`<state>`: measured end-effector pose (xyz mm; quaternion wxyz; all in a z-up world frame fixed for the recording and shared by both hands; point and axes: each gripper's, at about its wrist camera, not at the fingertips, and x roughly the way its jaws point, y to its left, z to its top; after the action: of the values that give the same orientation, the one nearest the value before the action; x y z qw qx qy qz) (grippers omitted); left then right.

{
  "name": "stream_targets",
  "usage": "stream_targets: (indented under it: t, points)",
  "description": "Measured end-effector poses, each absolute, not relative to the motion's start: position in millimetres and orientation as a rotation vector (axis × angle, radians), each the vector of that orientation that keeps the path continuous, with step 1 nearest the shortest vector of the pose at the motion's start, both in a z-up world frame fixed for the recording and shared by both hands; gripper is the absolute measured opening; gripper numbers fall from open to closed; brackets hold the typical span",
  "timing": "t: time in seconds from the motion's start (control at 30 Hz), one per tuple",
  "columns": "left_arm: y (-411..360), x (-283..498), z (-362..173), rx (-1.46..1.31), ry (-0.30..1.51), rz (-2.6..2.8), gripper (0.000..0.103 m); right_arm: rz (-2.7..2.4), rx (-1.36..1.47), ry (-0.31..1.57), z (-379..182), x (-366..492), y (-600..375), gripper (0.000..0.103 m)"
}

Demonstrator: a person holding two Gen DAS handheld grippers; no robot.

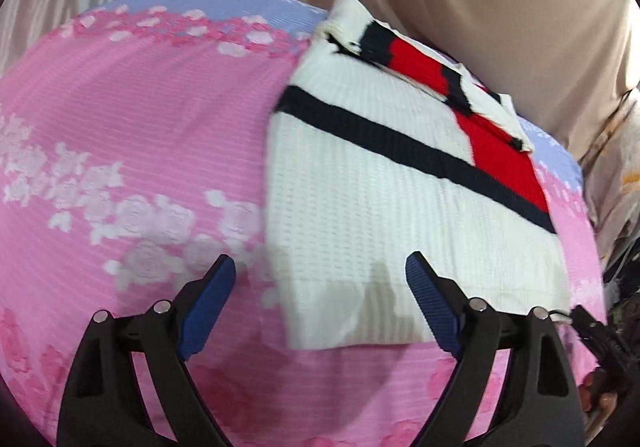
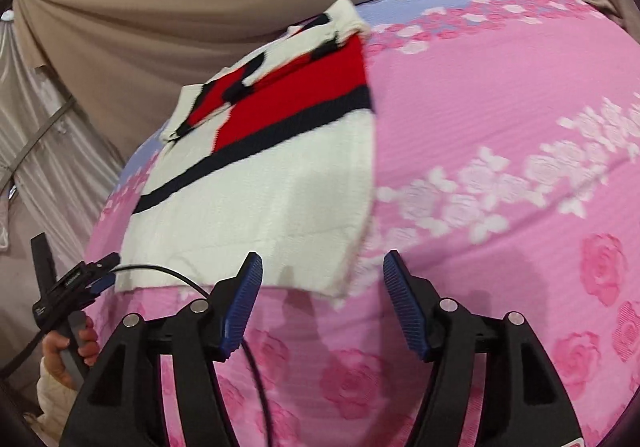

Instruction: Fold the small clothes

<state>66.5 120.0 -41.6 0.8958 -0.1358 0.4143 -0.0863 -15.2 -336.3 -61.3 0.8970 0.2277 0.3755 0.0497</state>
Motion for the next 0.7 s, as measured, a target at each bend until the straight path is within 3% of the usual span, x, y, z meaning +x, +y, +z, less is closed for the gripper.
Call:
stream_targets:
  t: [0.07,0.13,0.2,0.23,0.27,0.5,0.7]
  points:
    - [112,71,-42,-0.291,0.856,-0.2,0.085,0.108,0.446,0.782,-62,-6,-325,0.063]
    - [107,76,-40,-0.294,0.846,-0.19,0.076,0.105,0.419,0.778,-60,2,-315,0.06]
    - [103,79,-39,-0.291,0.844,-0.202,0.049,0.12,0.436,0.776,-59,7,-310,0.043]
    - [102,79,-37,-0.295,0.832,-0.218,0.032,0.122,0.443,0.786,-59,10,-309,0.025]
    - [103,79,-35,-0.309,0.822,-0.254,0.007,0.125,0.444,0.786,-58,10,-308,0.011]
    - [128,34,26,-0.355,0.655,-0.333,0.005,0.115,0.406,0.601,-10,-46,-316,0.008]
    - [146,-49,69,-0.344,0.571,-0.445,0.005,0.152,0.309,0.496,18,-133,-344,0.008]
